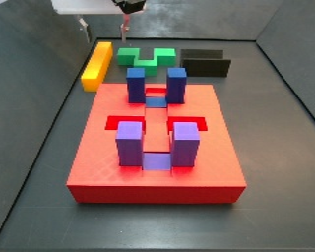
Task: Pick up the yellow object. Move up. Move to above the board. Insert the yellow object.
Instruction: Pick up the yellow object.
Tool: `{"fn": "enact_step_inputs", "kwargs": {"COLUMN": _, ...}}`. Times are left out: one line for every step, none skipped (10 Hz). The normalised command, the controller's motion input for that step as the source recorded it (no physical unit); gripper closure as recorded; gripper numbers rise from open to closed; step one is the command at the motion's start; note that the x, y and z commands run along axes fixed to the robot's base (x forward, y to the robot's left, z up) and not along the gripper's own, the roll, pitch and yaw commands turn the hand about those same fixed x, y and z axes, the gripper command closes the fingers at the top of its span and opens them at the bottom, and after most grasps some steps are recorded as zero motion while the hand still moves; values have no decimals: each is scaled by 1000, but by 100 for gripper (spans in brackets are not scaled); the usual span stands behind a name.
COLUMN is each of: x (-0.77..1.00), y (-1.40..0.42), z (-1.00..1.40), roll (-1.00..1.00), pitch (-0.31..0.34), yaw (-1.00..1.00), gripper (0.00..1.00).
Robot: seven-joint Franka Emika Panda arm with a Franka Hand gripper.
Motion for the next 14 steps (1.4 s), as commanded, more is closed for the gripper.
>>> {"fn": "enact_step_inputs", "kwargs": {"x": 0, "y": 0, "z": -200, "roll": 0, "pitch": -74, "yaw": 0, "gripper": 0}}
{"fn": "enact_step_inputs", "kwargs": {"x": 0, "y": 0, "z": -311, "roll": 0, "pitch": -101, "yaw": 0, "gripper": 0}}
{"fn": "enact_step_inputs", "kwargs": {"x": -40, "y": 0, "z": -311, "roll": 0, "pitch": -107, "yaw": 0, "gripper": 0}}
{"fn": "enact_step_inputs", "kwargs": {"x": -63, "y": 0, "z": -226, "roll": 0, "pitch": -84, "yaw": 0, "gripper": 0}}
{"fn": "enact_step_inputs", "kwargs": {"x": -160, "y": 0, "z": -240, "roll": 21, "pitch": -74, "yaw": 0, "gripper": 0}}
{"fn": "enact_step_inputs", "kwargs": {"x": -217, "y": 0, "z": -240, "roll": 36, "pitch": -74, "yaw": 0, "gripper": 0}}
{"fn": "enact_step_inputs", "kwargs": {"x": -323, "y": 17, "z": -231, "roll": 34, "pitch": -74, "yaw": -23, "gripper": 0}}
{"fn": "enact_step_inputs", "kwargs": {"x": -317, "y": 0, "z": -220, "roll": 21, "pitch": -84, "yaw": -43, "gripper": 0}}
{"fn": "enact_step_inputs", "kwargs": {"x": -177, "y": 0, "z": -183, "roll": 0, "pitch": -80, "yaw": -6, "gripper": 0}}
{"fn": "enact_step_inputs", "kwargs": {"x": 0, "y": 0, "z": -140, "roll": 0, "pitch": -40, "yaw": 0, "gripper": 0}}
{"fn": "enact_step_inputs", "kwargs": {"x": 0, "y": 11, "z": -157, "roll": 0, "pitch": -29, "yaw": 0, "gripper": 0}}
{"fn": "enact_step_inputs", "kwargs": {"x": 211, "y": 31, "z": -166, "roll": 0, "pitch": 0, "yaw": 0, "gripper": 0}}
{"fn": "enact_step_inputs", "kwargs": {"x": 243, "y": 0, "z": -191, "roll": 17, "pitch": 0, "yaw": 0, "gripper": 0}}
{"fn": "enact_step_inputs", "kwargs": {"x": 174, "y": 0, "z": -189, "roll": 20, "pitch": 0, "yaw": 0, "gripper": 0}}
